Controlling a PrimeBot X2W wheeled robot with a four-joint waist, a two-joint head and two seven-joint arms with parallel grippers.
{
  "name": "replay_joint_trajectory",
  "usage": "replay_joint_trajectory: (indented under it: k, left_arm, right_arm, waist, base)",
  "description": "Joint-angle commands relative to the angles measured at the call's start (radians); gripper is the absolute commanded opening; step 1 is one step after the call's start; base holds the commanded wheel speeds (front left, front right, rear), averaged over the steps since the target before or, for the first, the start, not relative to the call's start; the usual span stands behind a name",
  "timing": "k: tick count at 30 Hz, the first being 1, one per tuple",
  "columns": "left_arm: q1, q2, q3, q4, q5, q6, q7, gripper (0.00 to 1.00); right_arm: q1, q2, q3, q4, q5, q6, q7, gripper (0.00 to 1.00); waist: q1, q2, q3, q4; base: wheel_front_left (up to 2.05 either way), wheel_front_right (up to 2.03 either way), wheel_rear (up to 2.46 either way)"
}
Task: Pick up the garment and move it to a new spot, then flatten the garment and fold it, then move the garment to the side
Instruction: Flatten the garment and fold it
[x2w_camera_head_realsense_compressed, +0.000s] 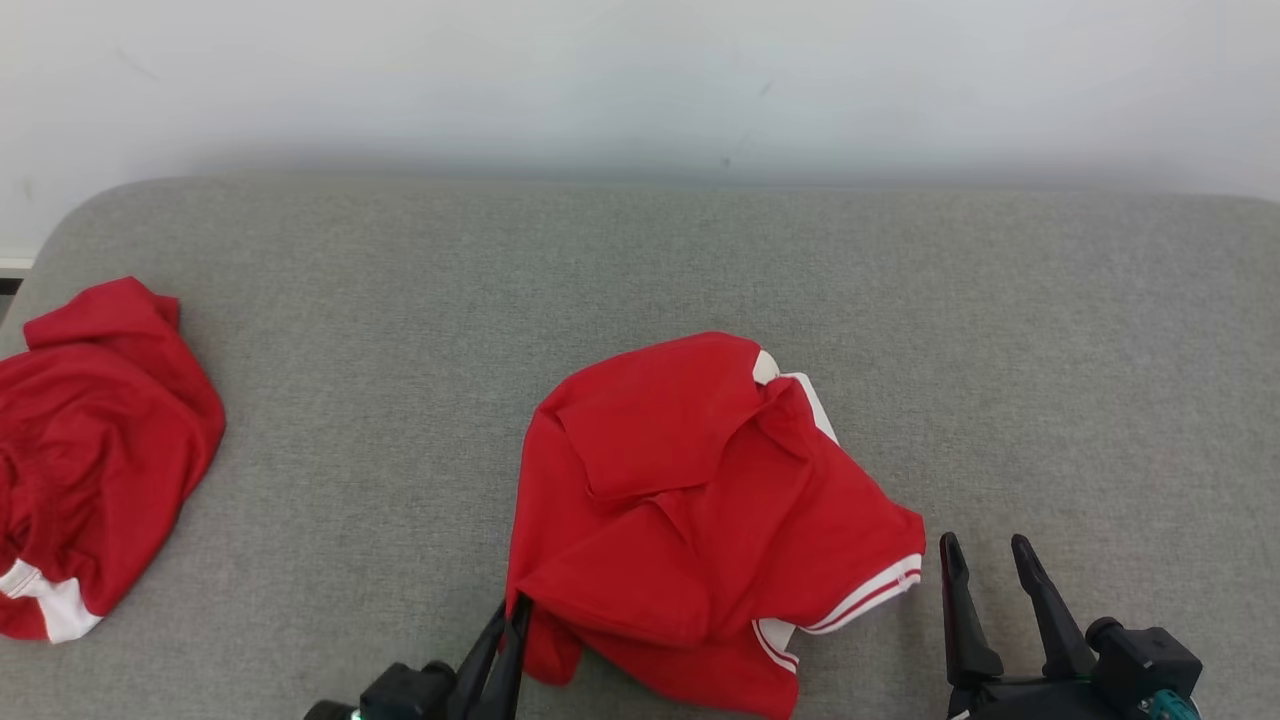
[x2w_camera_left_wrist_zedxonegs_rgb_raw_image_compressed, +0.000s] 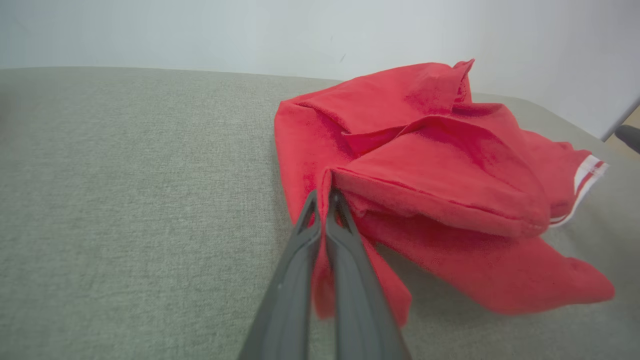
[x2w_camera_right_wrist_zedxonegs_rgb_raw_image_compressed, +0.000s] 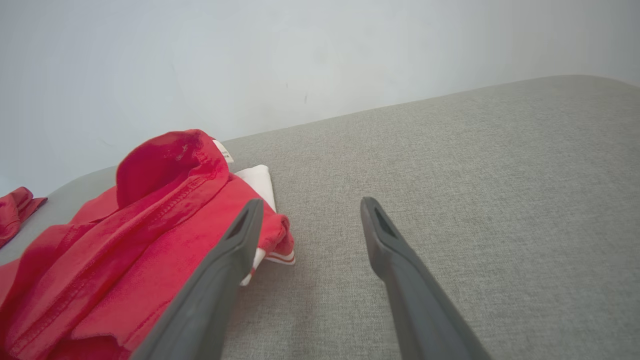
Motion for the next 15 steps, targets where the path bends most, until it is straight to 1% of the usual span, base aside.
replay_joint_trajectory:
  k: [1,3,4,5,6,11,15]
  left_arm:
    - [0.015,-0.006,-0.001,0.006,-0.001,0.002,-0.004,0.0]
    - [0.018,-0.007,-0.004,0.011,-0.003,0.002,-0.004,0.0]
    - [0.02,-0.008,-0.007,0.012,-0.002,0.002,-0.004,0.36]
    - [0.019,-0.008,-0.012,0.013,0.003,0.001,-0.004,0.64]
    - [0.016,-0.008,-0.018,0.009,0.009,0.001,-0.004,1.0]
    - [0.011,-0.008,-0.047,-0.082,0.045,0.001,-0.004,1.0]
    - [0.015,0.007,-0.11,-0.165,0.066,0.001,-0.004,1.0]
  right_arm:
    - [0.012,0.0,-0.001,0.005,-0.006,0.003,-0.001,1.0]
    - [0.013,0.0,-0.001,0.007,-0.007,0.003,-0.001,1.0]
    - [0.014,0.0,-0.001,0.009,-0.007,0.003,-0.001,1.0]
    - [0.016,0.0,0.0,0.01,-0.007,0.003,-0.001,1.0]
    - [0.017,0.0,0.001,0.011,-0.008,0.003,-0.001,1.0]
    - [0.018,0.0,0.001,0.012,-0.002,0.003,-0.001,1.0]
    - [0.018,0.0,-0.001,0.013,0.006,0.003,-0.001,1.0]
  waist:
    - [0.0001,-0.0001,-0.01,0.011]
    - [0.0001,-0.0001,-0.012,0.012]
    - [0.0001,-0.0001,-0.013,0.013]
    - [0.0001,-0.0001,-0.015,0.014]
    - [0.0001,-0.0001,-0.016,0.014]
    - [0.0001,-0.0001,-0.017,0.01]
    - [0.0001,-0.0001,-0.011,0.004]
  base:
    - [0.0,0.0,0.0]
    - [0.0,0.0,0.0]
    - [0.0,0.0,0.0]
    - [0.0,0.0,0.0]
    - [0.0,0.0,0.0]
    - [0.0,0.0,0.0]
    - [0.0,0.0,0.0]
